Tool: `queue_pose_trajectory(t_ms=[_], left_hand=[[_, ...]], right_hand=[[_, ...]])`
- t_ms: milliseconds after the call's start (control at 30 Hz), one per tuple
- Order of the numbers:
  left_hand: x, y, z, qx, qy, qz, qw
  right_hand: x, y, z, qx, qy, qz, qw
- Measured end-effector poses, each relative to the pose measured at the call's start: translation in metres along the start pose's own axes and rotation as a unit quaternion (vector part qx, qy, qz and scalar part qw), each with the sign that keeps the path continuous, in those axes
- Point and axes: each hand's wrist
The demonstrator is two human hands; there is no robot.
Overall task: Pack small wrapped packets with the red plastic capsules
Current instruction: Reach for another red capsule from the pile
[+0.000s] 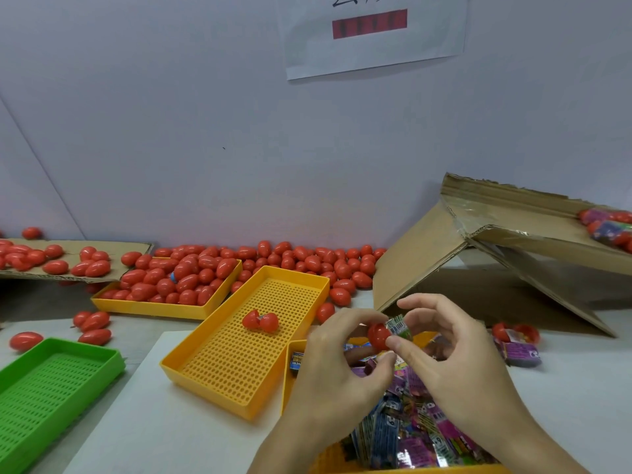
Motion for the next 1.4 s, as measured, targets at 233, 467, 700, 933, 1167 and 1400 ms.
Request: queue_pose_trajectory(t_ms=[233,467,700,933,1167,1400], left_hand=[[-0.002,0.008,-0.004,-0.101,0.049,0.189,0.976],[0.0,0.005,-0.005,-0.141,0.06,0.349,0.925],[0.007,0.004,-0.002,-0.116,0.04,0.341,0.932],[0.013,0.002,-0.002,-0.128,0.061,0.381,0.914],[0.015,-0.002,-0.003,-0.166,0.089,0.373,0.909],[0.017,-0.003,0.0,-0.152,0.072,0.288,0.943]], right_hand=[[0.001,-0.005,0.005,-0.059,0.013,0.062,0.996],[0.003,0.001,0.002,-0.022,0.001,-0.089,0.996],[0.004,0.0,0.001,-0.009,0.019,-0.103,0.995],[0.007,0.002,0.002,-0.008,0.024,-0.079,0.997],[0.006,0.0,0.004,-0.091,0.052,0.092,0.99],[0.006,0.004,0.005,-0.159,0.106,0.219,0.957]])
Point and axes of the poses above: each hand's wrist, its own z-axis away from the middle knuckle, its own x-axis out of the palm, y = z × x, and after that the axes turned 12 degrees about z, right-handed
